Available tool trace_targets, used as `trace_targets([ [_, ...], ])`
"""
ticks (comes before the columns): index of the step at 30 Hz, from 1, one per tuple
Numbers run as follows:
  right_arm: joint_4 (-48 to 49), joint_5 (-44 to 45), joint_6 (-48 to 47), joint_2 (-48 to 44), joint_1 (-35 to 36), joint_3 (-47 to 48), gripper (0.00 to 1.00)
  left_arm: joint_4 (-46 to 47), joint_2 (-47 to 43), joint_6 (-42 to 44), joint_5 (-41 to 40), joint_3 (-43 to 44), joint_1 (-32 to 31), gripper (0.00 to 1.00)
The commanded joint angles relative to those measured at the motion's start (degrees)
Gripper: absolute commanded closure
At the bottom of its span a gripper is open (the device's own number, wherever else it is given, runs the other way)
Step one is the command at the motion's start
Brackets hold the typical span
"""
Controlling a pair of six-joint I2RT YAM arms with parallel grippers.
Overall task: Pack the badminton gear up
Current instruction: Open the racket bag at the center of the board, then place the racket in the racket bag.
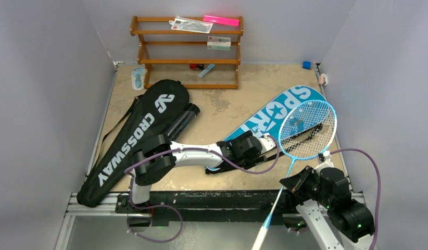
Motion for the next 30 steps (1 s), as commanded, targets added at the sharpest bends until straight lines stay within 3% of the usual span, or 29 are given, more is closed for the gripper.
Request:
trace_targets([
  [1,0.5,-0.4,0.5,-0.3,-0.1,2.0,1.0,1.2,2.3,2.3,-4.1,3.6,0.0,0.17],
  [10,0.5,-0.5,1.6,-1.0,-0.1,0.9,1.0,0.3,6.5,4.0,-5.7,7.3,0.1,0.18],
  [12,0.5,-0.7,2.0,-1.2,0.0,0.4,1.0,-0.1,6.7,3.8,-7.9,8.2,0.1,0.32],
  [13,0.5,-0.9,2.2,-1.3,-0.1,0.1,1.0,-0.2,6.5,3.8,-9.3,8.5,0.1,0.45],
  [16,0.2,-1.4,2.7,-0.8,-0.1,-0.7,1.0,0.2,5.0,3.2,-12.5,8.6,0.4,0.97],
  [17,0.1,-1.4,2.9,-0.5,-0.1,-0.9,1.0,-0.6,4.3,2.4,-12.6,8.8,1.0,1.0],
  [24,2.2,-2.7,3.0,-0.4,-0.1,-1.5,1.0,-9.9,2.0,-8.2,-2.5,10.0,9.4,1.0],
  [30,9.2,-15.4,3.0,0.4,-0.1,-7.4,1.0,-10.3,0.3,-13.2,4.2,9.0,13.9,1.0],
])
